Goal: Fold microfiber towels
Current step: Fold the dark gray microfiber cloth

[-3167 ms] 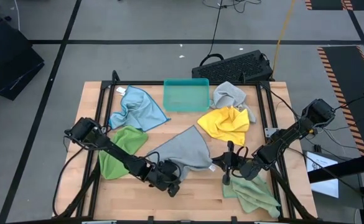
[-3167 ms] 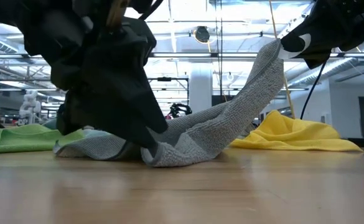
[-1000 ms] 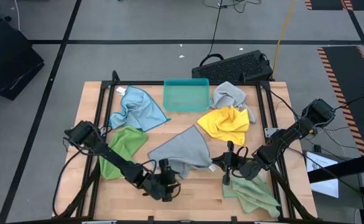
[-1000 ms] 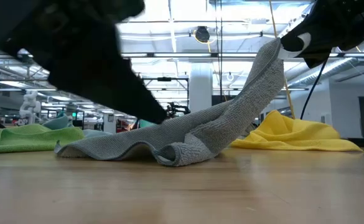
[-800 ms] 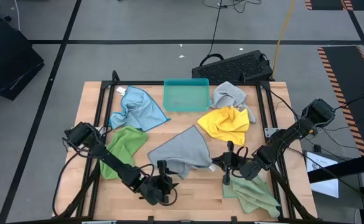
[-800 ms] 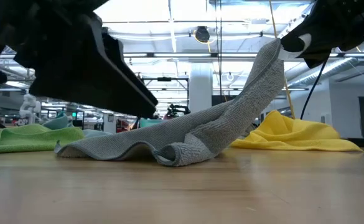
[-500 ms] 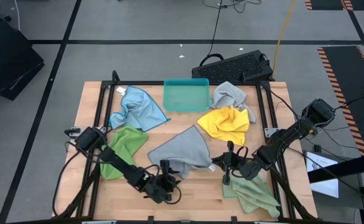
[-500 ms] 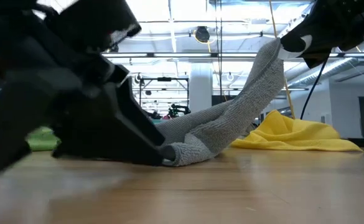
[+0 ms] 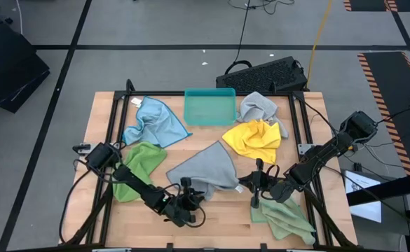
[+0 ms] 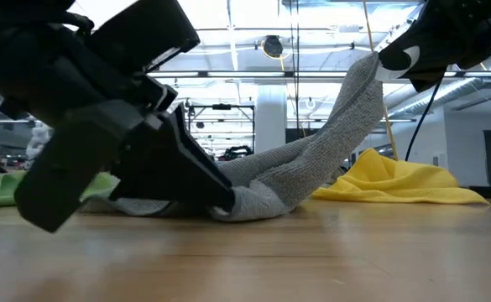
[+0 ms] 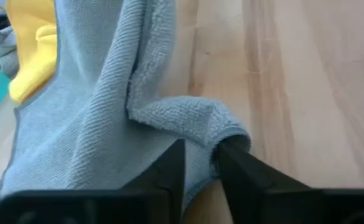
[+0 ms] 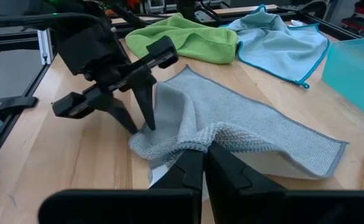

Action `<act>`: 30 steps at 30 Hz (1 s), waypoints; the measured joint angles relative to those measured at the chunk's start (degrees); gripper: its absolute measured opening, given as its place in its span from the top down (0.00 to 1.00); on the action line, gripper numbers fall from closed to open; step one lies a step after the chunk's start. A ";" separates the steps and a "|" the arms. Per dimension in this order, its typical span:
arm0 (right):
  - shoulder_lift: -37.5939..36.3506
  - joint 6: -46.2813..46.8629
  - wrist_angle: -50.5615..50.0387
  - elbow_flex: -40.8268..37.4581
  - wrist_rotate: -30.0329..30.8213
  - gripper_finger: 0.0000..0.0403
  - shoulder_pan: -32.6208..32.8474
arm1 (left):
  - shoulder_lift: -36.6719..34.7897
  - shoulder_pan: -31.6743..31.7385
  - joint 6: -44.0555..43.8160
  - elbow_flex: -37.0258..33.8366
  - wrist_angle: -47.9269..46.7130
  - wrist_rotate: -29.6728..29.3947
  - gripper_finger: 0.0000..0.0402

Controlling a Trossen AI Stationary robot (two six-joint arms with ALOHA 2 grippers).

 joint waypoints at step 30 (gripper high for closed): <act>-0.02 -4.62 5.57 0.00 -2.84 0.99 -0.02 | -1.52 -5.00 14.11 0.02 1.80 -10.04 0.85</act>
